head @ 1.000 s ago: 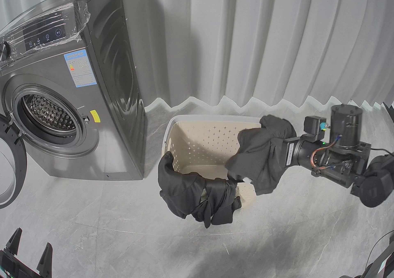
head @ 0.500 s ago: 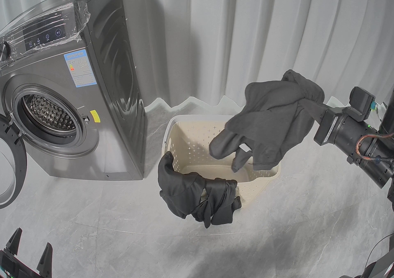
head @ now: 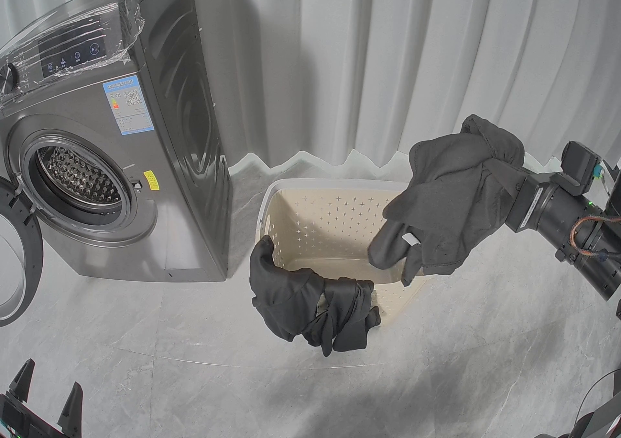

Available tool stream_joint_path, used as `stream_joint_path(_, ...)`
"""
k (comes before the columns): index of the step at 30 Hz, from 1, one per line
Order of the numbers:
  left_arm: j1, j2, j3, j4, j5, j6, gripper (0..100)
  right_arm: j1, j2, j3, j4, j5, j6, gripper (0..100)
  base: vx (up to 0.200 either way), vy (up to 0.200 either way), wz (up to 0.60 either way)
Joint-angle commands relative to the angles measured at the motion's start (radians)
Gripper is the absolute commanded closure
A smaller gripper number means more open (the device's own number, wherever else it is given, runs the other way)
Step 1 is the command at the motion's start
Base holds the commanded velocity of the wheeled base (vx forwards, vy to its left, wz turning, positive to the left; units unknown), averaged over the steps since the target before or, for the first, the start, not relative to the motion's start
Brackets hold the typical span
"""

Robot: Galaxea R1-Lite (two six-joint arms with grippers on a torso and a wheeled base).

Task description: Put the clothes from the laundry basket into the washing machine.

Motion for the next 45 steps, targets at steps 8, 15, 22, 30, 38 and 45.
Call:
stream_joint_path(8,-0.002,-0.018,0.015,0.002,0.0,0.0,0,-0.001,-0.037,0.039,0.0,0.048,0.003,100,-0.05,0.0,0.0)
stream_joint_path(15,-0.002,-0.018,0.015,0.002,0.0,-0.003,0,-0.009,-0.056,0.043,0.003,0.051,0.004,100,0.0,0.2,0.0)
stream_joint_path(22,-0.002,-0.018,0.015,0.002,0.0,-0.003,0,-0.007,-0.045,0.046,-0.002,0.074,0.01,100,0.0,0.2,0.0)
stream_joint_path(30,-0.002,-0.018,0.015,0.002,0.0,-0.003,0,-0.005,-0.045,0.053,0.0,0.076,0.015,100,0.0,0.2,0.0)
stream_joint_path(38,-0.002,-0.018,0.015,0.002,0.0,-0.003,0,-0.005,-0.048,0.049,0.0,0.077,0.015,100,0.0,0.2,0.0)
stream_joint_path(45,-0.002,-0.018,0.015,0.002,0.0,-0.003,0,-0.005,-0.047,0.053,0.0,0.077,0.015,100,0.0,0.2,0.0)
